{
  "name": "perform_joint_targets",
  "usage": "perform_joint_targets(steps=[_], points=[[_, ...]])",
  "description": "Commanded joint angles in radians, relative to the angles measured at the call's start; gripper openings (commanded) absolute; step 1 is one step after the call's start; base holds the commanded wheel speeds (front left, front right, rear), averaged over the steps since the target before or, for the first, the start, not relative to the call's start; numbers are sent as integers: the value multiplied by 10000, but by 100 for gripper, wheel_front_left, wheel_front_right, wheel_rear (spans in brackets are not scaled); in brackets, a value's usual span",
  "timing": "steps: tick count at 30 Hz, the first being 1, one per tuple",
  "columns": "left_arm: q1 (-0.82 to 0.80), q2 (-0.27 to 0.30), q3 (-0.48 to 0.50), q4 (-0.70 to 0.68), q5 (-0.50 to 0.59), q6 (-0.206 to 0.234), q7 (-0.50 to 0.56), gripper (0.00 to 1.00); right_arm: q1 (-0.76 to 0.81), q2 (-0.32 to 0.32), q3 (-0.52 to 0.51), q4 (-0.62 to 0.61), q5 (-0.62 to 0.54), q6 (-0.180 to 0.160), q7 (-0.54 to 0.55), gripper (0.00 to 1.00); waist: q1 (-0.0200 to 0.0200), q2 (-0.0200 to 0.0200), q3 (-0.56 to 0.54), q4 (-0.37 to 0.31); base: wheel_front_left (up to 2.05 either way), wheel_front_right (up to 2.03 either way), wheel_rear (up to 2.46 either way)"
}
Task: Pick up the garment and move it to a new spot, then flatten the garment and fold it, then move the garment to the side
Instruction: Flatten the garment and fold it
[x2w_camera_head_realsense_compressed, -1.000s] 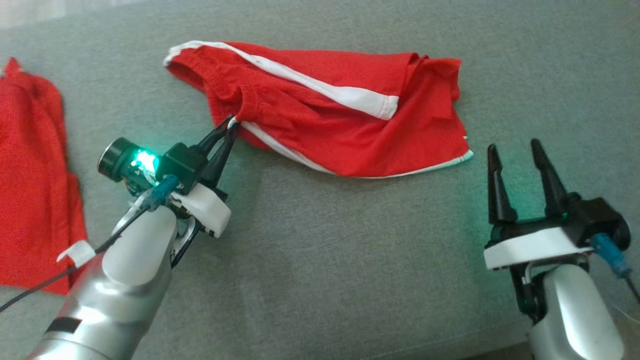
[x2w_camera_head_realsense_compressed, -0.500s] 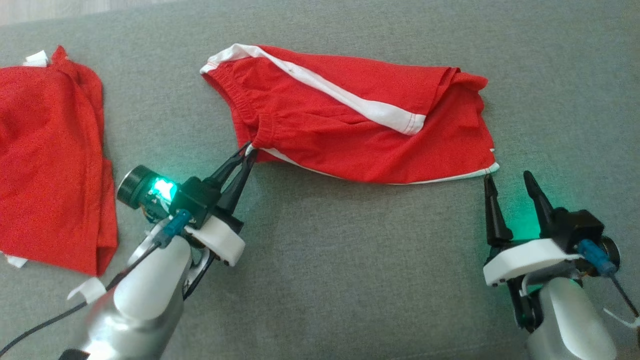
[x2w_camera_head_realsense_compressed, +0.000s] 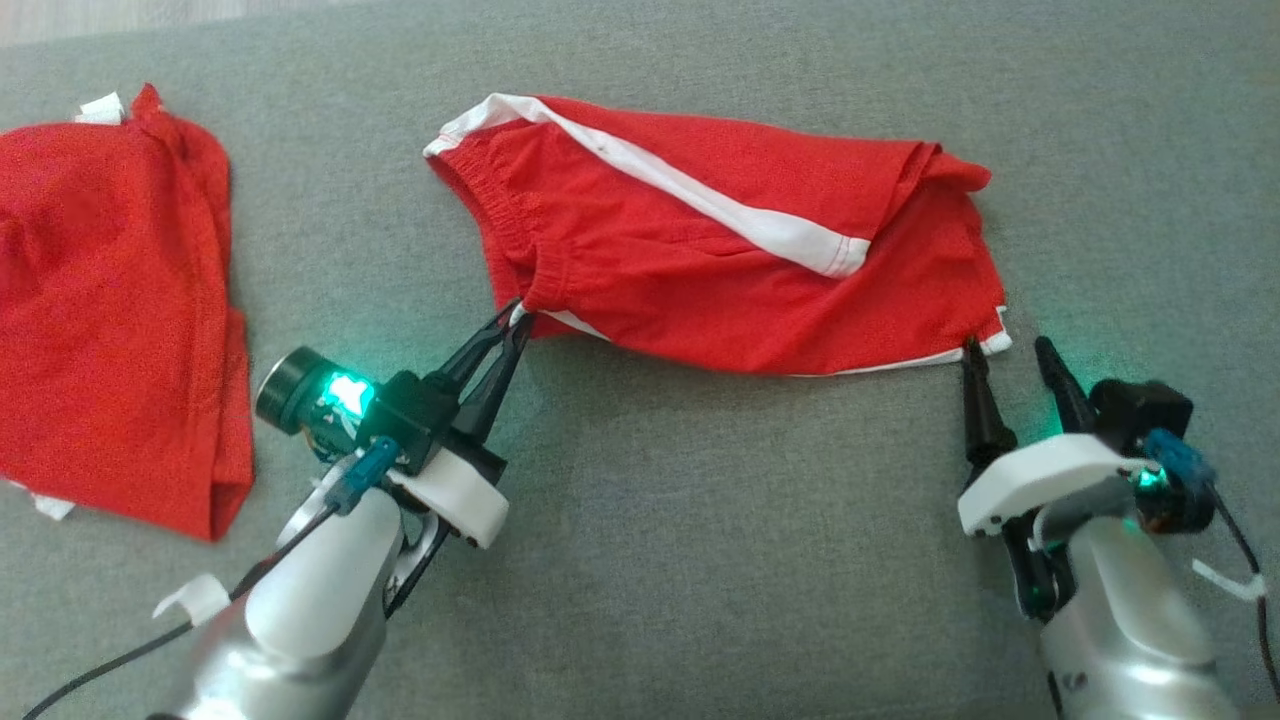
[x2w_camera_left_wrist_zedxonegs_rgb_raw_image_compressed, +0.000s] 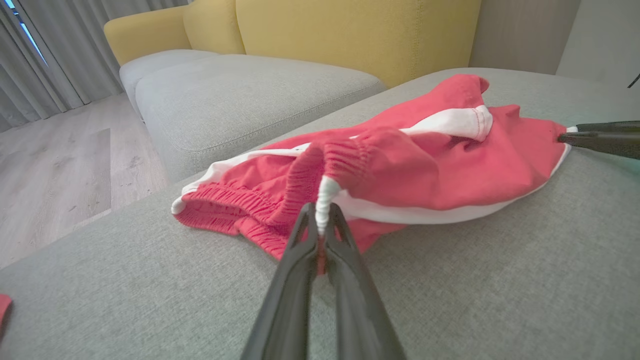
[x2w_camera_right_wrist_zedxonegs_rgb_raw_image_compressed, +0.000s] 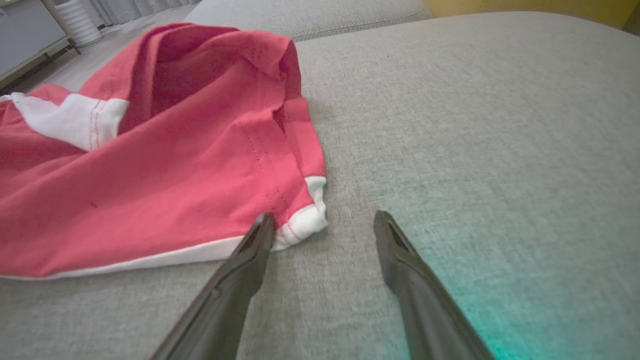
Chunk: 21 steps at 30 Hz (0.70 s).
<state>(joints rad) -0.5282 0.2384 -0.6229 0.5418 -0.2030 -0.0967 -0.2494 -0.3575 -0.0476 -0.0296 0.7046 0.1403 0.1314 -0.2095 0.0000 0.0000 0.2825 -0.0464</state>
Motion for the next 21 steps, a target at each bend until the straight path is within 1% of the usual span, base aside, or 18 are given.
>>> perform_joint_targets(steps=[1, 8, 9, 10, 11, 16, 21], points=[[-186, 166, 251, -315, -55, 26, -123, 0, -259, -26, 309, -10, -41, -7, 37, 100, 0, 0, 1, 35, 0, 0, 0], [-129, 125, 212, -305, -65, 32, -123, 0, -740, -26, 649, 1002, 13, -7, 9, 100, 0, 0, -21, 226, 0, 0, 0], [-115, 131, 211, -287, -60, 42, -123, 0, -785, -26, 706, 1112, 47, -7, 4, 87, 0, 0, -37, 244, 0, 0, 0], [-101, 132, 213, -268, -62, 51, -123, 0, -827, -26, 753, 1206, 72, -7, -10, 18, 0, 0, -55, 258, 0, 0, 0], [-83, 136, 221, -254, -72, 55, -123, 0, -871, -26, 816, 1270, 78, -7, -44, 0, 0, 0, -77, 266, 0, 0, 0], [97, 228, 266, -238, -120, 54, -124, 0, -1052, -26, 819, 1172, 99, -7, -331, 0, 0, 0, -300, 249, 0, 0, 0], [366, 359, 473, -529, -272, 105, -124, 0, -1014, -26, 761, 349, 176, -7, -482, 0, 0, 0, -711, 147, 0, 0, 0]])
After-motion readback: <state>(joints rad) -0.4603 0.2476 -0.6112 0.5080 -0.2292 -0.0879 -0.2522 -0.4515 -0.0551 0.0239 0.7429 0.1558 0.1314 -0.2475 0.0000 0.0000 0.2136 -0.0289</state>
